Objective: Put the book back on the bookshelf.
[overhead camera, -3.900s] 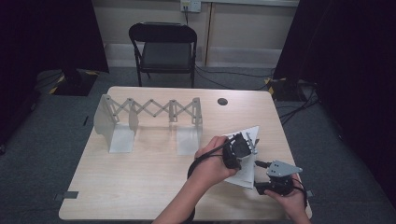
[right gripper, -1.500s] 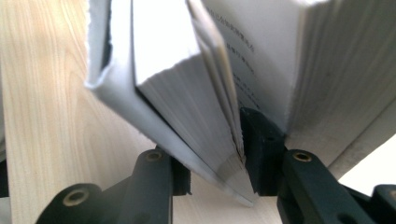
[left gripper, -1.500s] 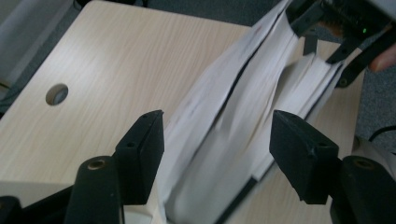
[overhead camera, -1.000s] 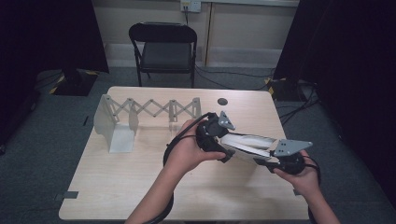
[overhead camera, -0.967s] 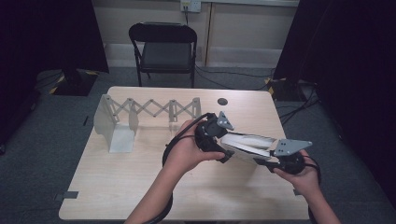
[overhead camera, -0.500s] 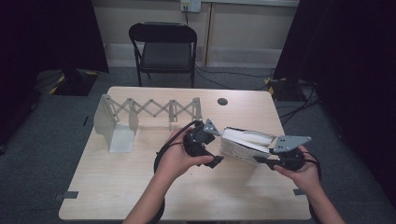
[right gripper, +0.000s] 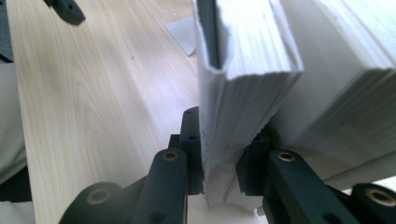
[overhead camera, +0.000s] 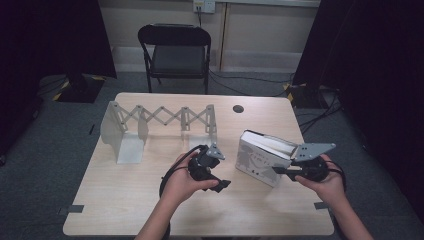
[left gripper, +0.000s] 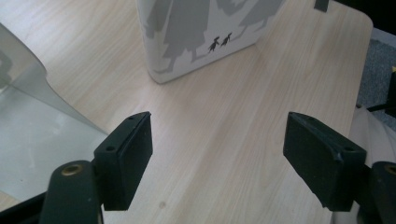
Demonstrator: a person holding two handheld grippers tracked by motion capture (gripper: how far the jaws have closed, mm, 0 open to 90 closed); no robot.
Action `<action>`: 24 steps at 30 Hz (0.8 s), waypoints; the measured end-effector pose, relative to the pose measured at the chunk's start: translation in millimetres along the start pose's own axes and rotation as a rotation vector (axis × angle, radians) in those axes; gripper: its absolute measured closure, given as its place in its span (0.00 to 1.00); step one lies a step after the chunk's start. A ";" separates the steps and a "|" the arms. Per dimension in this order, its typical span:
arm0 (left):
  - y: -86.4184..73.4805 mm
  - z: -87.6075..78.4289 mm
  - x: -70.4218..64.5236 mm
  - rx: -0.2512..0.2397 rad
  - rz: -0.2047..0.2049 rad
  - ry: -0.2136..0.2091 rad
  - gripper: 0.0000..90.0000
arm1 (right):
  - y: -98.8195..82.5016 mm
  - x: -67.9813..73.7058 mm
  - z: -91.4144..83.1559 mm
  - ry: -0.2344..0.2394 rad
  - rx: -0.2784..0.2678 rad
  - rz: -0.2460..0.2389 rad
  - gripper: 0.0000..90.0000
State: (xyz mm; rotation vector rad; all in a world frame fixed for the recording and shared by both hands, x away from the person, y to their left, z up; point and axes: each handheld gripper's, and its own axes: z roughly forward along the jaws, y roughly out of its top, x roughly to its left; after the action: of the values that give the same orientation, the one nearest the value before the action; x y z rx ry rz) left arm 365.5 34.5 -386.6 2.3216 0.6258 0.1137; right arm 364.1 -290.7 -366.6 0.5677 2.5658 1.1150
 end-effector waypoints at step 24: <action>-14.4 9.8 4.3 0.007 -0.037 -0.027 0.26 | -8.6 15.8 -13.5 0.073 -0.028 0.007 0.84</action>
State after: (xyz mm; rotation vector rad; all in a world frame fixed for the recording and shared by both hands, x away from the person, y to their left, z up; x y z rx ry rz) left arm 366.0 39.3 -403.9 2.3131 0.6562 0.0625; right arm 342.6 -297.3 -365.7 0.5394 2.6069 1.1929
